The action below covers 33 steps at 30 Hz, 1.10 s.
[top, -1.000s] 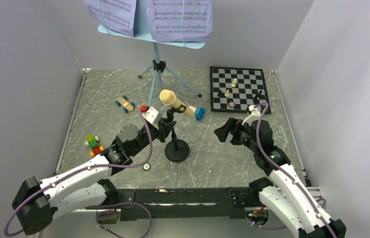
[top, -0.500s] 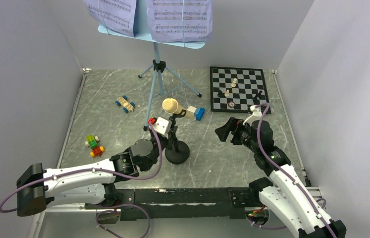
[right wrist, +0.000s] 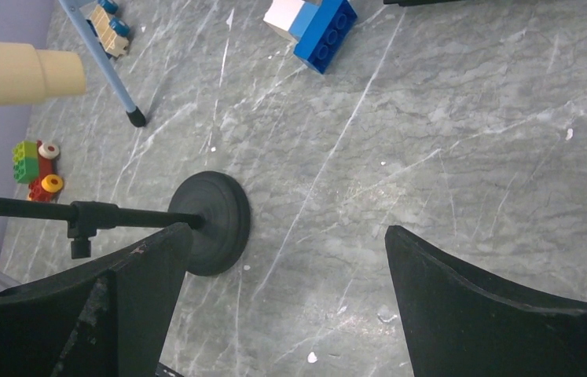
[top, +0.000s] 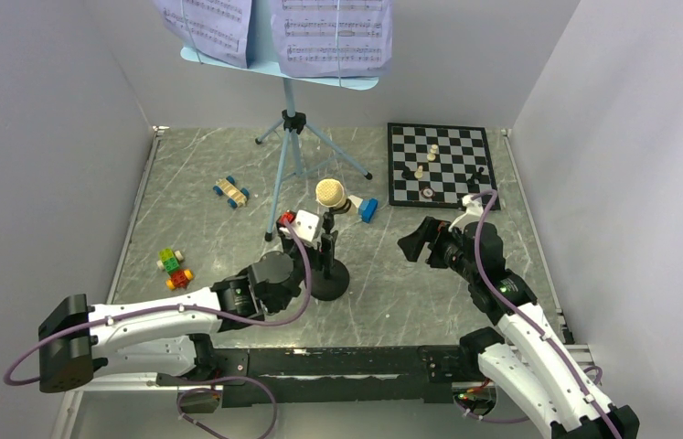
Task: Pack up the instrument practice props
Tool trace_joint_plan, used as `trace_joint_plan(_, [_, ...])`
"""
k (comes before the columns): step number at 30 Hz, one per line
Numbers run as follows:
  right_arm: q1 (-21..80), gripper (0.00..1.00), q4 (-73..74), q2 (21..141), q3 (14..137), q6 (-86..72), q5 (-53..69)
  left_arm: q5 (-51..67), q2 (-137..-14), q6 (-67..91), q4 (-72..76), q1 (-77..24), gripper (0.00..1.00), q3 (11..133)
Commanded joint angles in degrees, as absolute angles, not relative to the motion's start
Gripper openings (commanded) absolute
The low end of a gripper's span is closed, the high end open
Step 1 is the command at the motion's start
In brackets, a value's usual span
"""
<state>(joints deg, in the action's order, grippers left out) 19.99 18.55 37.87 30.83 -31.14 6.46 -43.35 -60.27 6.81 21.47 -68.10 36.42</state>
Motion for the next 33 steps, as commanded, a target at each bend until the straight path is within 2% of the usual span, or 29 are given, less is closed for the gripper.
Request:
trace_joint_plan(1, [20.3, 0.98, 19.25, 37.86, 33.02, -31.05, 6.01, -42.57, -59.03, 5.59, 20.74, -68.2, 0.7, 39.82])
trace_joint_plan(5, [20.3, 0.99, 20.3, 38.14, 33.76, -30.23, 6.24, -40.2, -55.68, 6.25, 15.76, -68.2, 0.83, 39.77])
trace_joint_plan(6, [20.3, 0.99, 20.45, 38.21, 33.83, -30.04, 6.32, -39.27, -54.5, 6.4, 14.98, -68.2, 0.95, 39.15])
trace_joint_plan(7, [20.3, 0.99, 20.62, 38.23, 33.92, -29.84, 6.45, -37.54, -52.98, 6.23, 14.66, -68.2, 0.99, 38.28])
trace_joint_plan(14, [20.35, 0.99, 17.68, 39.46, 32.85, -28.76, 12.33, -23.9, -42.19, 4.36, 17.55, -64.31, 0.99, 31.99])
trace_joint_plan(18, [21.84, 0.98, 15.2, 40.86, 32.13, -29.09, 14.78, -13.25, -41.99, 7.62, 17.14, -56.27, 0.99, 32.99])
trace_joint_plan(23, [26.49, 0.97, 13.8, 42.33, 32.19, -29.28, 12.81, -3.85, -44.09, 6.83, 20.53, -54.16, 0.96, 35.06])
trace_joint_plan(33, [36.15, 0.96, 7.43, 47.14, 31.36, -32.75, 6.74, 0.54, -50.62, 5.64, 23.05, -54.14, 0.9, 39.27])
